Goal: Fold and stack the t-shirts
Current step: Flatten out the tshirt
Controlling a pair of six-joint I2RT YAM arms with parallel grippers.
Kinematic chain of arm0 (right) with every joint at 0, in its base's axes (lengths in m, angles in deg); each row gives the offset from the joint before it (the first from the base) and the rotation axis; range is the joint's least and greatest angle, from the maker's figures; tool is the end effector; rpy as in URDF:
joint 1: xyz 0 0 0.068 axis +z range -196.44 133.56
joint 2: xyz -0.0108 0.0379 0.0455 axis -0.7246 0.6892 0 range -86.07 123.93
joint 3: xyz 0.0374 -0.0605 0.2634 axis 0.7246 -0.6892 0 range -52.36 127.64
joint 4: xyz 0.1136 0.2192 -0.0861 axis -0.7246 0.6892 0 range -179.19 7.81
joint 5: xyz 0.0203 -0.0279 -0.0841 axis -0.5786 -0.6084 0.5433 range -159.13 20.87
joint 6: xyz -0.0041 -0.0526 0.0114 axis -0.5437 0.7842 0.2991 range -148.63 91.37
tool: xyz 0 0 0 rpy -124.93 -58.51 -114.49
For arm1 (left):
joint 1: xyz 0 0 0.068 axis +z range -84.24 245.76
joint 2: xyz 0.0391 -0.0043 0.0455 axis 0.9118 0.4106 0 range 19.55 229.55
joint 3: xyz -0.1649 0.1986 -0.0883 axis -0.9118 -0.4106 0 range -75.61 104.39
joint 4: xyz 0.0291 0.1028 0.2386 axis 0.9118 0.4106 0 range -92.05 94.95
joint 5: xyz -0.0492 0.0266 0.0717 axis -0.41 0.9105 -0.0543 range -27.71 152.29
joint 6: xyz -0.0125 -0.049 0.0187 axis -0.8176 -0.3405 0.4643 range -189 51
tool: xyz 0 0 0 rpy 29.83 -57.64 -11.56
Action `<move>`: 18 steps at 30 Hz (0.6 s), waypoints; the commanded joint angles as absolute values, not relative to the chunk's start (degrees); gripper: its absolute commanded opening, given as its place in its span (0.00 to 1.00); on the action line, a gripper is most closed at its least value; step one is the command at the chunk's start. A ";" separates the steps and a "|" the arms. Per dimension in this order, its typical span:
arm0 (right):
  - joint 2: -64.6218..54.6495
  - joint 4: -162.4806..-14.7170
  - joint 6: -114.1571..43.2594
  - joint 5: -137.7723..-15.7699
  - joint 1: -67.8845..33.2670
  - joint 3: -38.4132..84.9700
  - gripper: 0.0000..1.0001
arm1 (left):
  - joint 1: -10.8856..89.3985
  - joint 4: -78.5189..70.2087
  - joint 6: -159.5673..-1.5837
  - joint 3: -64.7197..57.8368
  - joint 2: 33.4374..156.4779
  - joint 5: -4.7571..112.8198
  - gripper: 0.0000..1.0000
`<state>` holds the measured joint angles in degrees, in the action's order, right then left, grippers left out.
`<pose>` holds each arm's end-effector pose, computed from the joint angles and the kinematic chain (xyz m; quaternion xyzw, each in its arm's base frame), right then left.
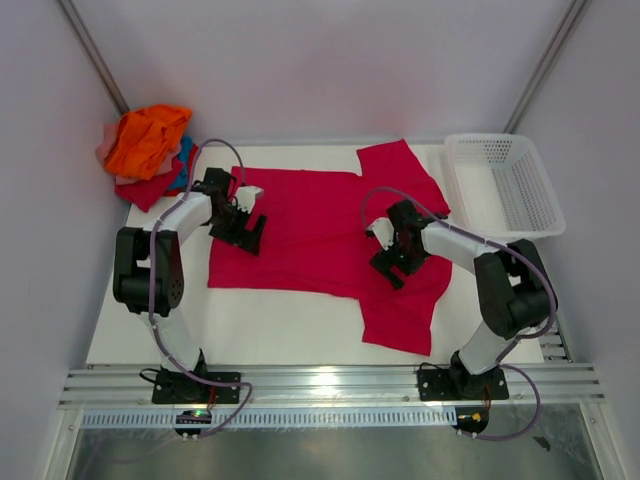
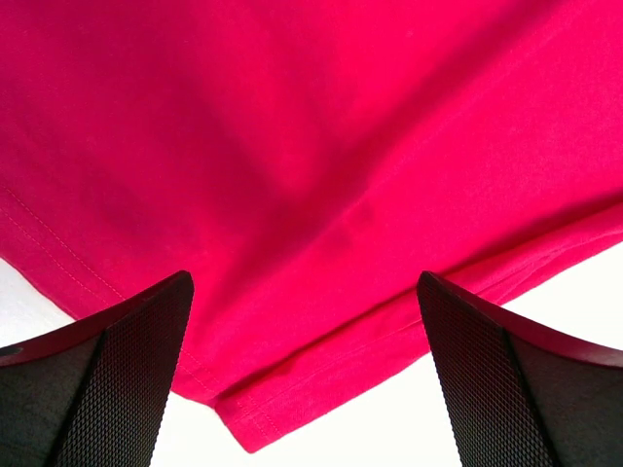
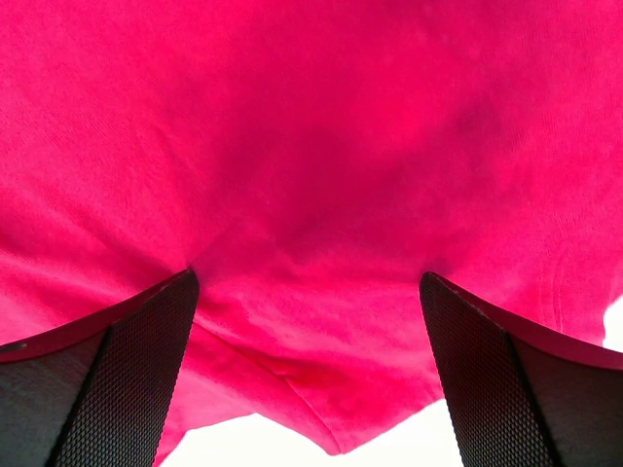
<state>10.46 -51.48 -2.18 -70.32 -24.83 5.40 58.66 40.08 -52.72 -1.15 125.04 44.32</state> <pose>0.2826 0.1126 0.1625 -0.4055 0.9065 0.0053 0.1180 0.3585 -0.0558 0.1898 0.2203 0.9522 -0.1424 0.1565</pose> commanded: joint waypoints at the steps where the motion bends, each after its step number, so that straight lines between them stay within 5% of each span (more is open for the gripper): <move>1: 6.93 -53.34 0.37 -65.44 -24.11 1.88 0.99 | 58.90 38.73 -52.82 0.15 124.76 44.10 0.99; 18: 0.24 -52.01 3.45 -65.71 -22.79 -3.49 0.99 | 58.90 38.47 -52.74 -0.11 126.51 44.80 0.99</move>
